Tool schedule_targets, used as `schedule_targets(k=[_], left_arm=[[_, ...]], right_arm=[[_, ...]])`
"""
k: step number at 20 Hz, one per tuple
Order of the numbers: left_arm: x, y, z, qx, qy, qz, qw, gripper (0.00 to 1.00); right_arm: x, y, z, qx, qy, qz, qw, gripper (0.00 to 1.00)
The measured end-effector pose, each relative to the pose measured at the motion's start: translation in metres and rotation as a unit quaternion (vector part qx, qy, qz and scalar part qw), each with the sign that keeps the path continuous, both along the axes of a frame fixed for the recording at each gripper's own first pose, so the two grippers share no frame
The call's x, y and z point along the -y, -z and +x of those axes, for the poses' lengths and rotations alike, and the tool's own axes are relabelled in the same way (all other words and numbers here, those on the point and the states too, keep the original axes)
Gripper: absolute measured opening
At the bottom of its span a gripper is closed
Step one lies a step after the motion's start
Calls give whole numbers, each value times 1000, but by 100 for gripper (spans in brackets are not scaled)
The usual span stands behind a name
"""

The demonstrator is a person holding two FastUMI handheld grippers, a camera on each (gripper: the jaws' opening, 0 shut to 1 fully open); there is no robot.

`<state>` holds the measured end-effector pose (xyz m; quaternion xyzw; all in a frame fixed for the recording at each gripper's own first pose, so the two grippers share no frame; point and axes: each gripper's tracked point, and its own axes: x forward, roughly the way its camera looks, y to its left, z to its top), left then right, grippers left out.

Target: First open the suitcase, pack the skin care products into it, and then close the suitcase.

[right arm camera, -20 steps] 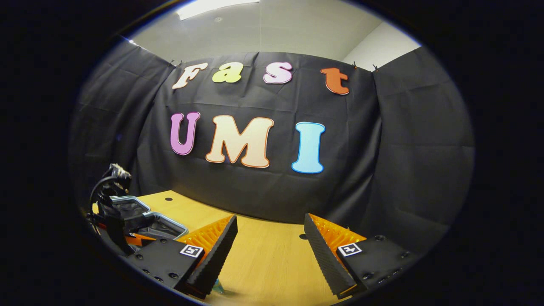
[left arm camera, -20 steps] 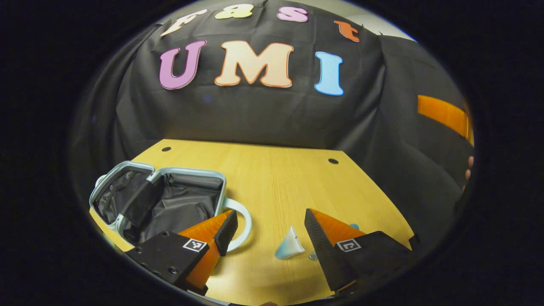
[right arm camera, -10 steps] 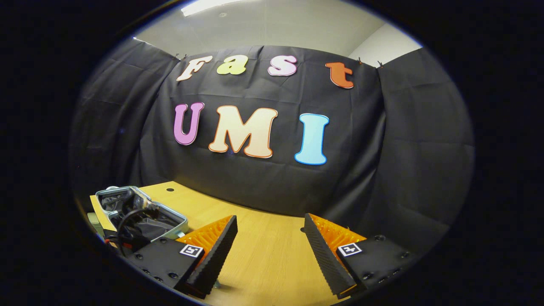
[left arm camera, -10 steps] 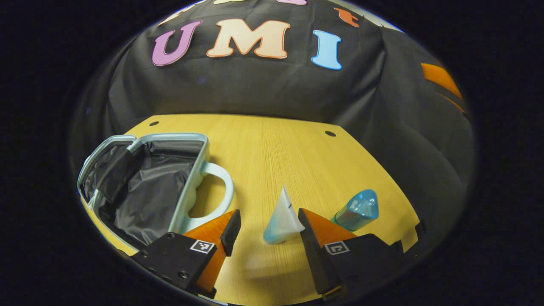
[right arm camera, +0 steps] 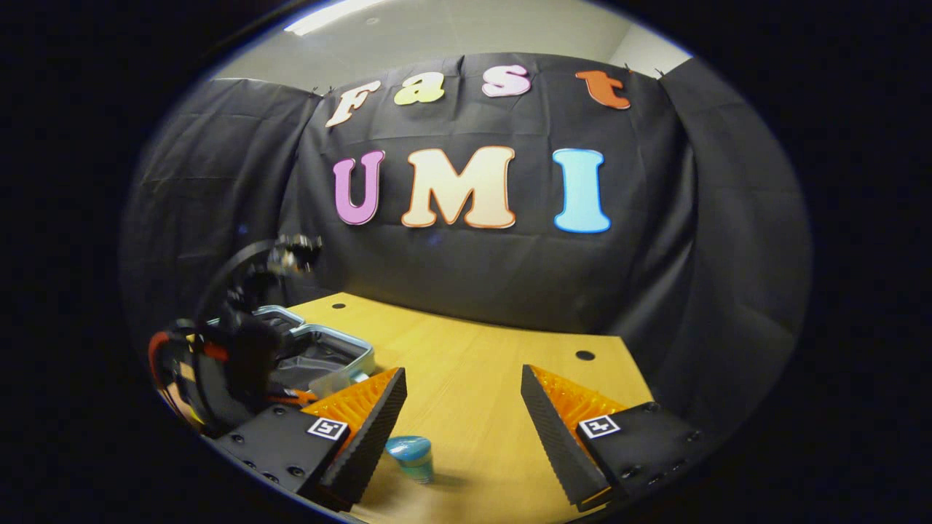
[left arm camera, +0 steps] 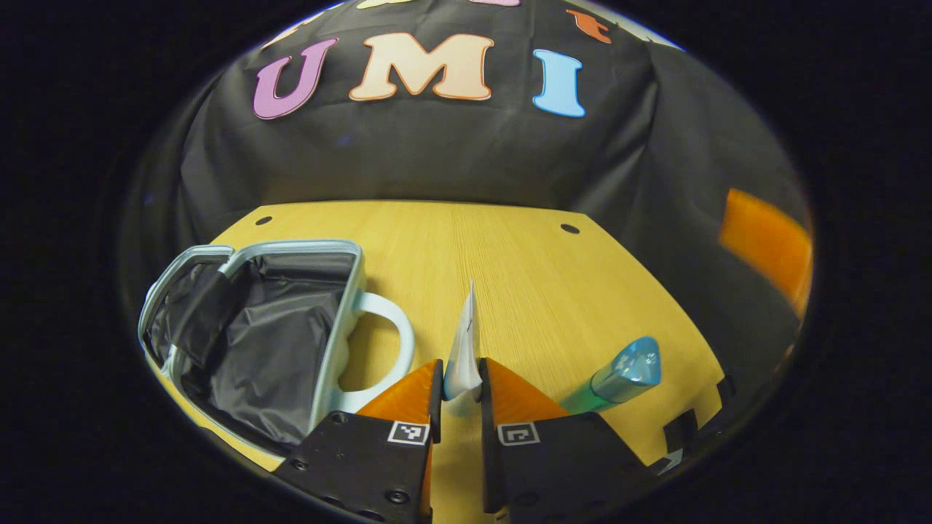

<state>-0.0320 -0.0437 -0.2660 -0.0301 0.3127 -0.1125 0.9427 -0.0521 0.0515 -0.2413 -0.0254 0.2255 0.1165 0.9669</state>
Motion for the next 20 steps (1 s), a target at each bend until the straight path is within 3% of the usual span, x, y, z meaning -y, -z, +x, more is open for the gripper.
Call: schedule_targets(k=[5, 10, 13, 16, 20], left_arm=[[-30, -49, 4, 23, -10, 11, 1000, 19], [-60, -60, 0, 18, -36, 12, 999, 19], [-79, -55, -4, 8, -45, 22, 999, 19], [-101, -50, -10, -2, -51, 38, 998, 19], [-140, -32, -13, -43, -61, 58, 995, 19]], right_arm=[[-24, 60, -24, -62, -34, 1, 997, 99], [-26, 118, -51, -114, -45, -16, 992, 100], [-31, 144, -58, -145, -48, 0, 988, 88], [-36, 148, -54, -158, -50, 3, 986, 50], [-54, 125, -47, -176, -53, 26, 983, 51]])
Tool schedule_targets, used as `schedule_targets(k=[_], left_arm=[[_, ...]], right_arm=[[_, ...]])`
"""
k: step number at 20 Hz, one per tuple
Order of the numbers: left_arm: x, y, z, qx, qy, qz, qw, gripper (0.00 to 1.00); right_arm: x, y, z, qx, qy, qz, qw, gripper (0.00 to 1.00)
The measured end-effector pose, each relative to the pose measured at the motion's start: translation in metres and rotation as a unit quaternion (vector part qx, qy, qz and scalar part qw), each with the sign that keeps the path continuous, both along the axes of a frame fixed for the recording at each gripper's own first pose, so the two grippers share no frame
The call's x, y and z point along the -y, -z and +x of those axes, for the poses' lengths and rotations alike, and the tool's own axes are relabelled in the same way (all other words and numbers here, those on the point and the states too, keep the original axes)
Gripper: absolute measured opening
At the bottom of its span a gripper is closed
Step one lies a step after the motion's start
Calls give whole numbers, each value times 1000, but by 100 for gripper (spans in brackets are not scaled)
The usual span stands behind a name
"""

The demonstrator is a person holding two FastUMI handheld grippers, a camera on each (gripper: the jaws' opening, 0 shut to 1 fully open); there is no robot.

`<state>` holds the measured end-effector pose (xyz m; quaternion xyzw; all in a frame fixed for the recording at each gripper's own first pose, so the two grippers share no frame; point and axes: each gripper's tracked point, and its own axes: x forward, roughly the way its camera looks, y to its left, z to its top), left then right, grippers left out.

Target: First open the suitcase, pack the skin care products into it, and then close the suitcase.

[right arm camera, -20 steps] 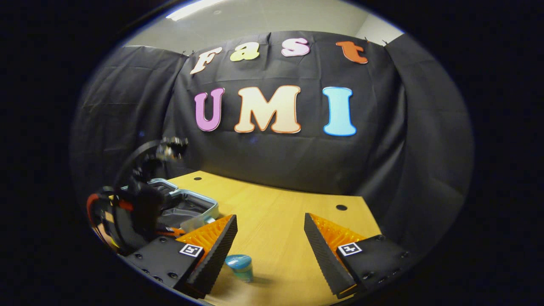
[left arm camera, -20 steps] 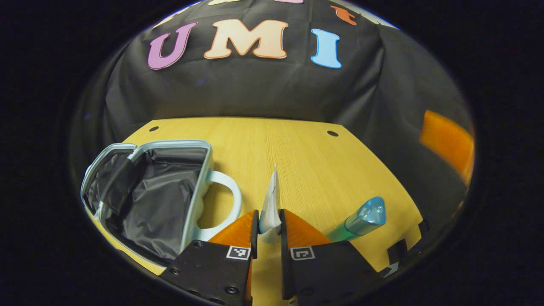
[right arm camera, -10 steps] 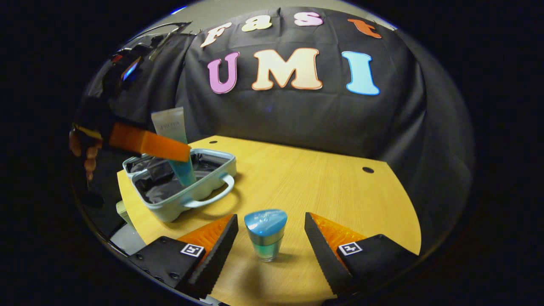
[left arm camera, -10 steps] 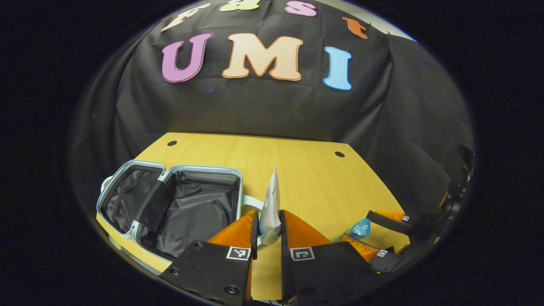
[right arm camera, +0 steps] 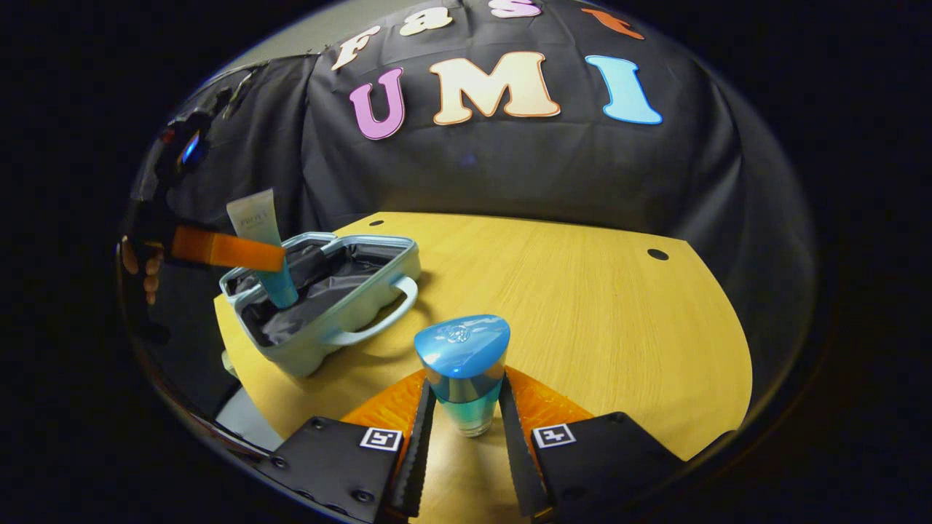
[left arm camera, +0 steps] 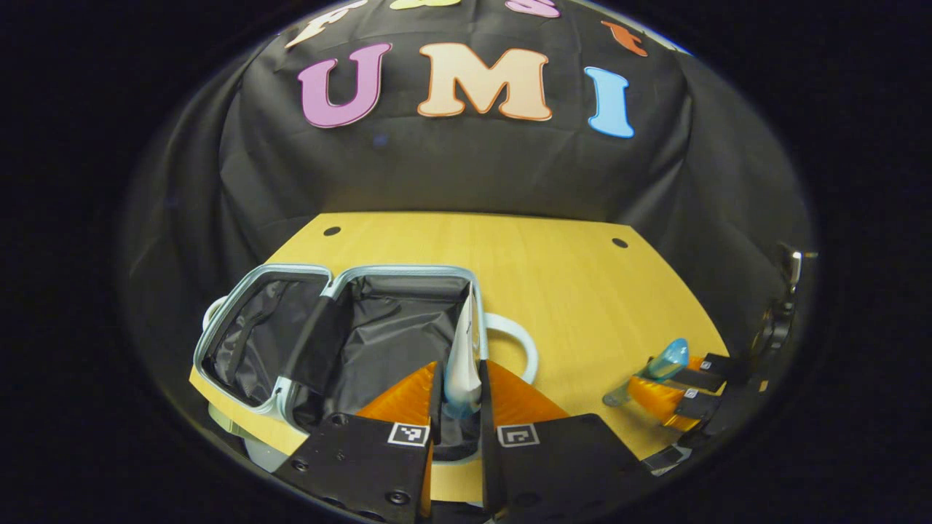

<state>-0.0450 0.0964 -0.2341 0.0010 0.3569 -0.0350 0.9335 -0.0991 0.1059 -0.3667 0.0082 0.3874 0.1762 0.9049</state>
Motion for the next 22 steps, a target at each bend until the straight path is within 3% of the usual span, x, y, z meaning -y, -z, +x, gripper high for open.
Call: schedule_targets(k=[5, 10, 18, 20, 22], left_arm=[[-43, 38, 1, -75, 2, 26, 997, 19], [-56, 81, 0, -132, 8, 16, 991, 20], [-62, 101, 38, -123, 16, -21, 992, 24], [-58, 99, 43, -115, 26, -41, 992, 37], [-61, 84, 52, -84, 34, -47, 995, 65]], right_arm=[[-50, -42, 22, -19, 4, 63, 998, 49], [-95, -72, 27, -33, -10, 103, 994, 51], [-163, -72, 24, -68, -59, 115, 989, 48], [-178, -67, 26, -76, -64, 113, 989, 50], [-190, -57, 29, -84, -69, 107, 988, 50]])
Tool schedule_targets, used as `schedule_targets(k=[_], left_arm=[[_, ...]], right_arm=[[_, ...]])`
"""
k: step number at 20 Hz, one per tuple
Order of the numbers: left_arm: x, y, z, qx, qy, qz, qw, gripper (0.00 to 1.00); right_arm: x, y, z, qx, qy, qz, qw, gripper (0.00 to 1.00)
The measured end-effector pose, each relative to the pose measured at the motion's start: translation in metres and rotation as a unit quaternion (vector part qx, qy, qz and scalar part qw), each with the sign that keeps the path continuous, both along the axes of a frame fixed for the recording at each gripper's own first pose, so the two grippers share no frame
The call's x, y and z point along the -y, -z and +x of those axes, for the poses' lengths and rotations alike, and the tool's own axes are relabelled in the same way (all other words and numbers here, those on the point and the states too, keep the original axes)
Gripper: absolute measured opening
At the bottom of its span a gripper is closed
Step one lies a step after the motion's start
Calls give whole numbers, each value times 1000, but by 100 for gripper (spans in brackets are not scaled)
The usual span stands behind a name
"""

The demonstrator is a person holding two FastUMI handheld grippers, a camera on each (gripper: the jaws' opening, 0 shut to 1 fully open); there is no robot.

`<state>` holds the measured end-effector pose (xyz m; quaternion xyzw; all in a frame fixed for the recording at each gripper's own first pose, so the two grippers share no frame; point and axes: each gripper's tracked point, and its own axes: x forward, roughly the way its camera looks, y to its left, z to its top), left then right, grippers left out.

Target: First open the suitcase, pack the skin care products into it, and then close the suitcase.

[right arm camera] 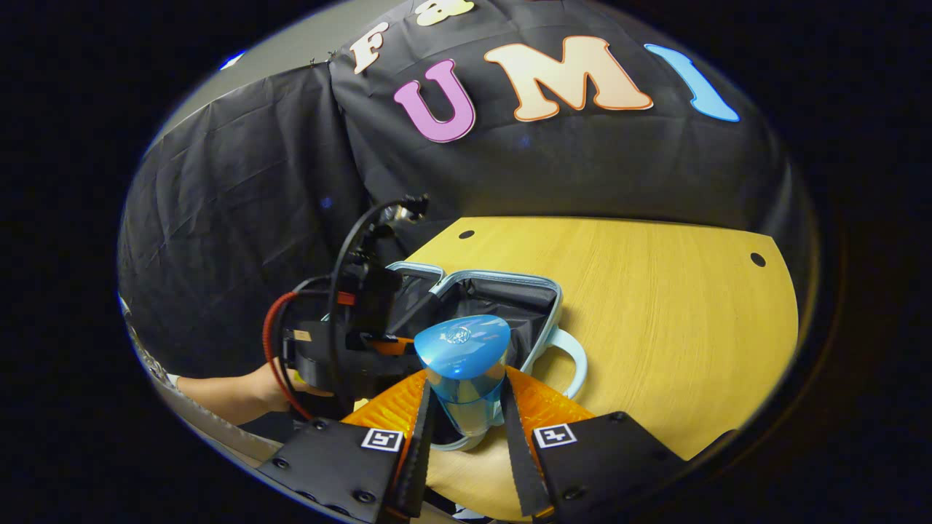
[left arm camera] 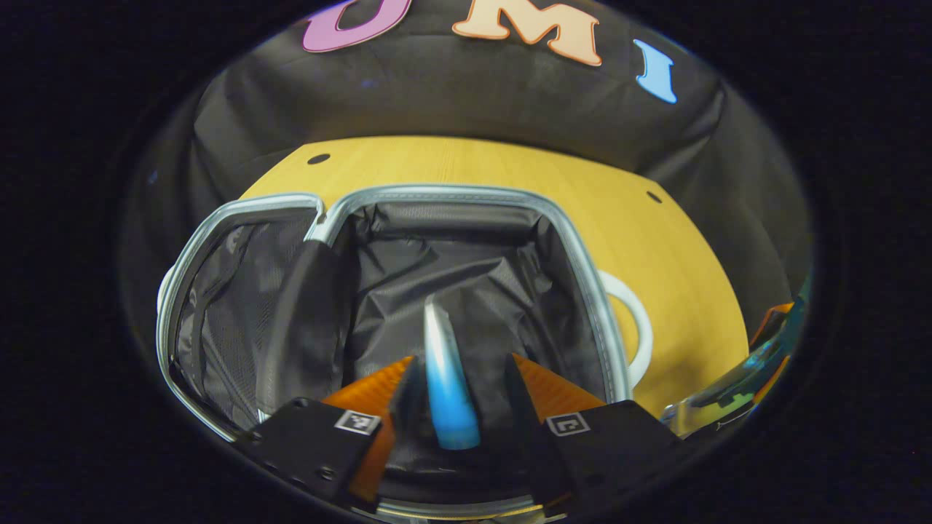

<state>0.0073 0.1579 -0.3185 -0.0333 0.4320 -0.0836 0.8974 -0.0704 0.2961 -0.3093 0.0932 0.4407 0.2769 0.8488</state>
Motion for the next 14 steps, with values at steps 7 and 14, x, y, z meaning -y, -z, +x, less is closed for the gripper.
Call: schedule_targets(k=[7, 14], left_arm=[[-57, -65, 23, 76, -37, -26, 996, 77], [-165, -77, 19, 88, -94, -8, 992, 78]], right_arm=[[-48, 63, -9, -65, -22, -26, 997, 51], [-78, 109, -12, -112, 16, -51, 992, 51]])
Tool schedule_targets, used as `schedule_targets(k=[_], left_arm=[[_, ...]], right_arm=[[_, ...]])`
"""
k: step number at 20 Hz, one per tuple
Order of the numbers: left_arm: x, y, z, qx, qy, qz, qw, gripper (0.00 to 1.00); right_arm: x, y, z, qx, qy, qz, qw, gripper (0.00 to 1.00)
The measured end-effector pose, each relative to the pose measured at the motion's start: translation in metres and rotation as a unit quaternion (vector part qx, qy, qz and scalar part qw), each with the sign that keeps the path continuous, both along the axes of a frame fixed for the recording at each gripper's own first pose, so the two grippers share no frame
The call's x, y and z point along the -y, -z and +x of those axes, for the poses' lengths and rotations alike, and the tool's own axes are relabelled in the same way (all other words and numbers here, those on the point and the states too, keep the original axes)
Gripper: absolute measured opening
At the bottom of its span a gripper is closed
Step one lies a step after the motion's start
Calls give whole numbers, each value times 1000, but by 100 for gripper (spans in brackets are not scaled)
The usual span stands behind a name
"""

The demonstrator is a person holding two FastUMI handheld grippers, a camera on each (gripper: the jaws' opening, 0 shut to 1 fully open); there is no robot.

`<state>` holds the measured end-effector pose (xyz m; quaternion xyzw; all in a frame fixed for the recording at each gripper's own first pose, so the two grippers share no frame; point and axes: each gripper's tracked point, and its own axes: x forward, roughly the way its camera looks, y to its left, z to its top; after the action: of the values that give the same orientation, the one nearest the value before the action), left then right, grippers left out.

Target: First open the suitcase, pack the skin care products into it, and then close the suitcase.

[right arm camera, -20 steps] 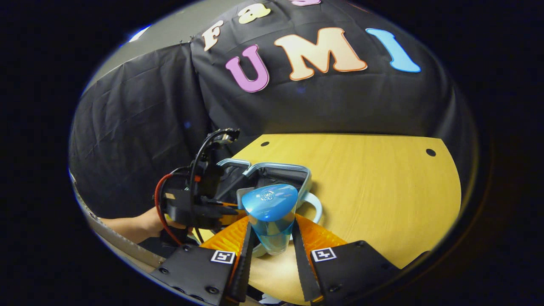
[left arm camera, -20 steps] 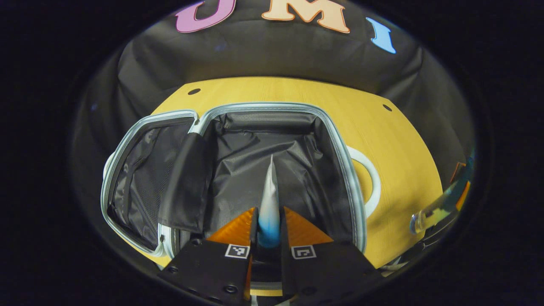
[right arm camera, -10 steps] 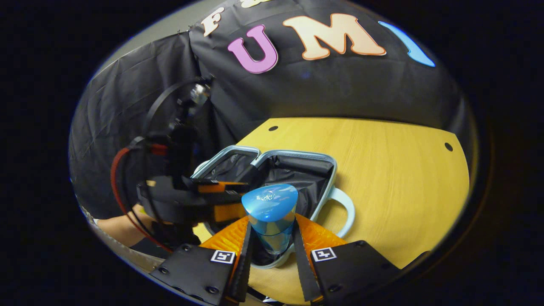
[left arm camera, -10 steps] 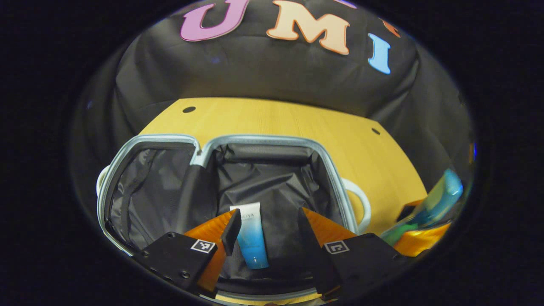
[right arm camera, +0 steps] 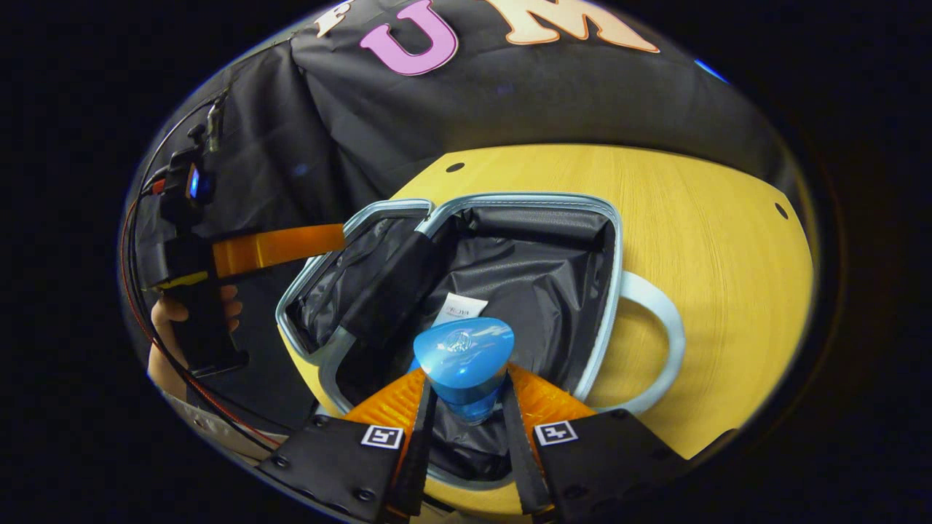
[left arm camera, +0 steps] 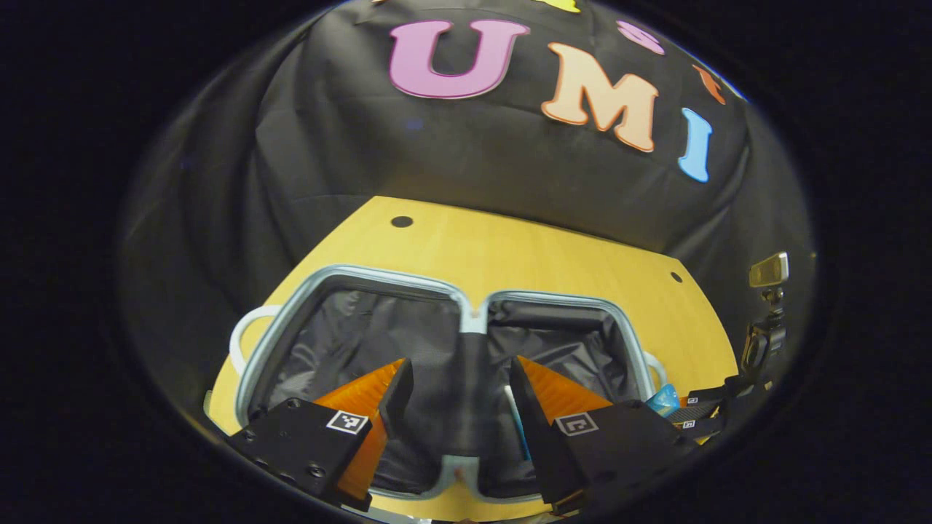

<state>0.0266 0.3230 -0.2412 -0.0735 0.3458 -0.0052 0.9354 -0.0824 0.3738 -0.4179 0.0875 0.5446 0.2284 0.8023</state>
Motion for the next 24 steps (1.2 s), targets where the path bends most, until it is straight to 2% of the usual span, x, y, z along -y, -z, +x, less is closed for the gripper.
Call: schedule_targets(k=[2, 6, 7, 9, 11, 15, 18, 23, 24], left_arm=[[-28, 2, -2, -3, -11, 3, 1000, 78], [-79, 6, -3, -5, -38, -4, 999, 78], [-91, 5, -2, -4, -43, -6, 999, 82], [-118, 5, -2, -5, -55, -8, 998, 78], [-151, 7, -4, -9, -72, -5, 997, 78], [-211, 15, 5, -26, -108, 2, 994, 78], [-238, 45, 6, -59, -127, -4, 990, 78], [-254, 94, 8, -130, -113, -14, 985, 78], [-257, 107, 8, -144, -110, -8, 983, 74]], right_arm=[[-5, 5, 9, 2, 18, -11, 1000, 48], [-10, 9, 30, 16, 71, -31, 997, 48], [-13, 3, 36, 25, 80, -26, 996, 48], [-15, -3, 45, 42, 93, -32, 994, 72], [-16, -8, 50, 54, 101, -40, 993, 90], [-20, -17, 55, 72, 109, -51, 990, 95], [-21, -21, 56, 79, 111, -57, 989, 95], [-12, -19, 58, 80, 121, -72, 987, 95], [-12, -19, 57, 77, 123, -71, 987, 95]])
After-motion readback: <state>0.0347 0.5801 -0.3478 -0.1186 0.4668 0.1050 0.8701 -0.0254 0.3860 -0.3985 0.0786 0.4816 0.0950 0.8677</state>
